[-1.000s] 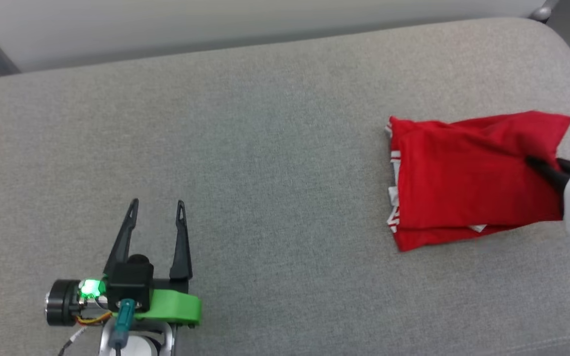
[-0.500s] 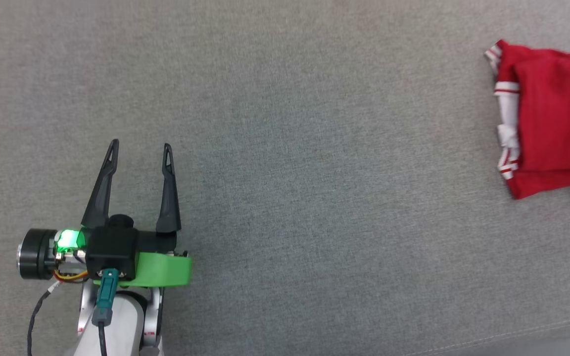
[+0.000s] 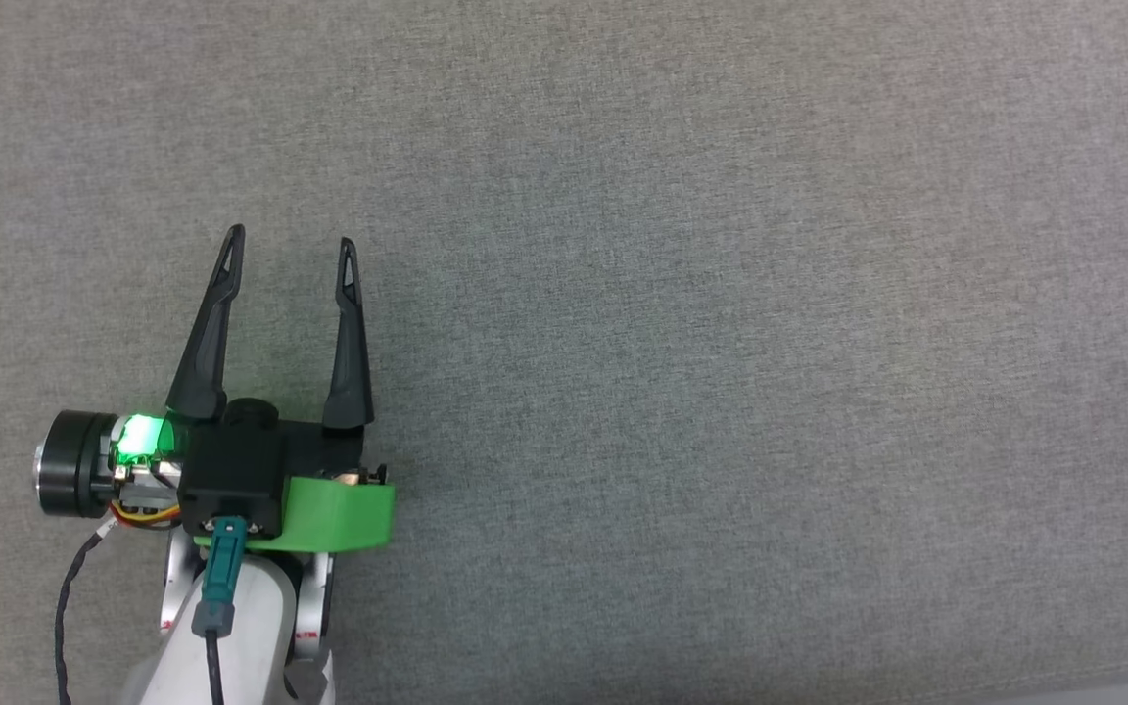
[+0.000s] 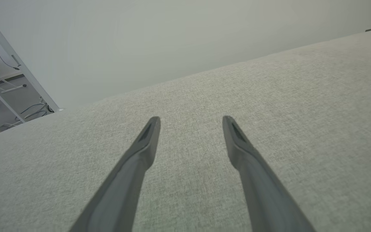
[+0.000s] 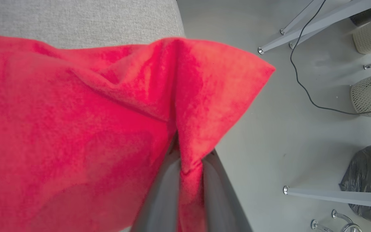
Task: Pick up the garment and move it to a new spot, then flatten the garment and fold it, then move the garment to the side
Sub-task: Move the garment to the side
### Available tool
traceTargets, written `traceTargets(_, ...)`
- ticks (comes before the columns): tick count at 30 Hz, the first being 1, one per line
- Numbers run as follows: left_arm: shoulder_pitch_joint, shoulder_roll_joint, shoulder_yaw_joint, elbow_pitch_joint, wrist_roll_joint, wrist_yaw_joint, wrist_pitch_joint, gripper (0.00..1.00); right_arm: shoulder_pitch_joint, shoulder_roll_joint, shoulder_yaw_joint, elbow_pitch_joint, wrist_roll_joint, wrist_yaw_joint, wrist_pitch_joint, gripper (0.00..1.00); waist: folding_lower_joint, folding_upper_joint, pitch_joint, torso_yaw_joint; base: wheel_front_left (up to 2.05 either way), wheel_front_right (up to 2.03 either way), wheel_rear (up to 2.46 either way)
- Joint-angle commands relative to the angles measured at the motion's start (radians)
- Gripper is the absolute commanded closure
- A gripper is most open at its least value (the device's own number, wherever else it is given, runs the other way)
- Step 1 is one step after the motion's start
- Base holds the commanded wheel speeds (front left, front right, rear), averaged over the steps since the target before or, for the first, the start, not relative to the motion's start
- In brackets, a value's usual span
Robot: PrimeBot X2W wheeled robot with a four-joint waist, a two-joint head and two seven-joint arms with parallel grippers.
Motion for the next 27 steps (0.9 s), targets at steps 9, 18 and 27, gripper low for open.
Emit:
traceTargets(9, 0.018, -0.005, -0.019, 0.029, -0.016, 0.026, -0.006, 0.0, 0.013, 0.02, 0.029, 0.09, -0.074, -0.001, -0.203, 0.0, -0.0002, 0.0, -0.141, 0.021, 0.0, 0.0, 0.0)
traceTargets(18, 0.096, -0.015, -0.015, 0.065, -0.045, 0.037, -0.006, 0.0, 0.113, 0.12, -0.042, 0.035, -0.107, -0.001, -0.498, 0.0, -0.0002, 0.0, -0.29, 0.033, 0.0, 0.0, 0.0)
traceTargets(27, 0.147, -0.029, 0.01, 0.092, -0.07, 0.029, -0.006, 0.0, 0.208, 0.326, -0.218, -0.179, -0.302, -0.001, -0.635, 0.0, -0.0002, 0.0, -0.388, 0.086, 0.0, 0.0, 0.0)
